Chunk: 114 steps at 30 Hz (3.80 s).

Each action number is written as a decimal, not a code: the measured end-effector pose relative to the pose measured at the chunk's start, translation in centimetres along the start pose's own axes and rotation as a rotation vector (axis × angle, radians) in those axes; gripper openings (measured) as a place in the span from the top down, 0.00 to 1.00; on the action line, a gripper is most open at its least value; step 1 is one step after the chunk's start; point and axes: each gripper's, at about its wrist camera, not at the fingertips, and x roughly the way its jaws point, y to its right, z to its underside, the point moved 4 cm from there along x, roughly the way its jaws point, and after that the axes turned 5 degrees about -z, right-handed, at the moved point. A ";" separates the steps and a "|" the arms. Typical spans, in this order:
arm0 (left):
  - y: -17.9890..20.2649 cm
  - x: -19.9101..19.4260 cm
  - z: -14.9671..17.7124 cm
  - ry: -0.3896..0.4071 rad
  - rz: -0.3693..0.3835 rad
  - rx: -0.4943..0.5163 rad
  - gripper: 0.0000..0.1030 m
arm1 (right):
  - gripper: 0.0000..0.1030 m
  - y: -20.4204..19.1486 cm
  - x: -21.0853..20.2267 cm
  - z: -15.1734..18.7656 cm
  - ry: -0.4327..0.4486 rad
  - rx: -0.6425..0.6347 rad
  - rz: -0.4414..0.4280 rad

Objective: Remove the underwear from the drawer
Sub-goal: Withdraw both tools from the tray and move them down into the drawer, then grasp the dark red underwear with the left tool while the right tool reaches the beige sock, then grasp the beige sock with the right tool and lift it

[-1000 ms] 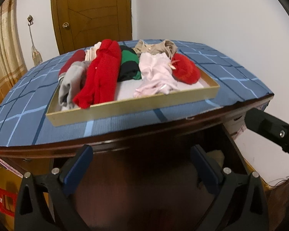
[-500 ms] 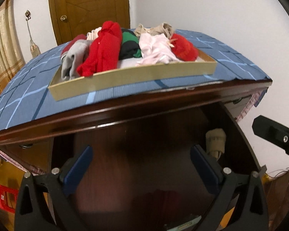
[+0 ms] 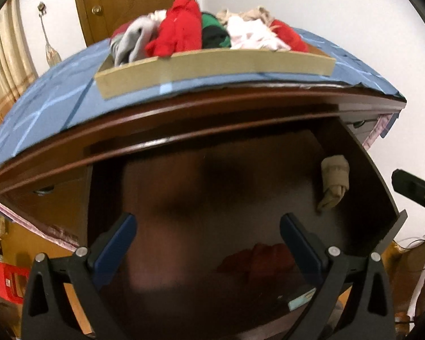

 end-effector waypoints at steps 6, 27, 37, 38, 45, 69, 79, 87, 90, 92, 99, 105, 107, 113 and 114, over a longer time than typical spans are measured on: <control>-1.5 1.4 1.2 -0.108 0.077 -0.023 0.01 | 0.32 0.9 0.6 1.4 -0.074 0.034 0.005; 6.7 7.3 3.3 -0.589 0.416 0.067 0.07 | 0.32 3.1 2.5 1.8 -0.152 0.122 0.004; 8.0 8.8 3.9 -0.682 0.400 0.096 0.24 | 0.32 3.6 2.7 1.7 -0.150 0.146 -0.002; 8.0 8.7 3.8 -0.671 0.396 0.097 0.31 | 0.32 3.6 2.7 1.7 -0.148 0.145 -0.002; 7.6 8.1 3.5 -0.578 0.426 0.114 0.58 | 0.32 4.5 3.1 1.8 -0.150 0.181 0.016; 2.1 4.7 0.6 -0.246 0.330 0.055 0.73 | 0.32 4.8 6.4 0.1 -0.226 0.176 0.099; 0.7 3.0 -0.3 -0.170 0.362 0.054 0.73 | 0.32 4.8 8.2 -1.3 -0.299 0.178 0.104; -0.2 0.6 -1.8 -0.082 0.350 0.059 0.73 | 0.33 5.3 10.0 -2.1 -0.387 0.242 0.141; -0.4 0.9 -1.8 -0.086 0.344 0.057 0.73 | 0.33 5.3 10.9 -2.3 -0.412 0.248 0.181; -0.6 1.3 -1.7 -0.095 0.337 0.055 0.73 | 0.33 5.3 11.4 -2.3 -0.424 0.252 0.203; -0.2 2.1 -1.8 -0.102 0.322 0.062 0.73 | 0.33 6.2 13.8 -1.9 -0.494 0.256 0.277; 1.1 2.3 -2.0 -0.089 0.338 0.073 0.73 | 0.64 7.0 15.0 -2.8 -0.508 0.186 0.324; 0.9 2.1 -1.9 -0.086 0.338 0.076 0.73 | 0.77 7.5 14.8 -3.1 -0.510 0.149 0.338; 1.0 2.0 -1.7 -0.089 0.323 0.078 0.73 | 0.84 7.1 14.7 -2.9 -0.514 0.063 0.303; 1.1 1.9 -1.6 -0.089 0.321 0.080 0.73 | 0.87 7.0 14.7 -2.8 -0.509 0.064 0.279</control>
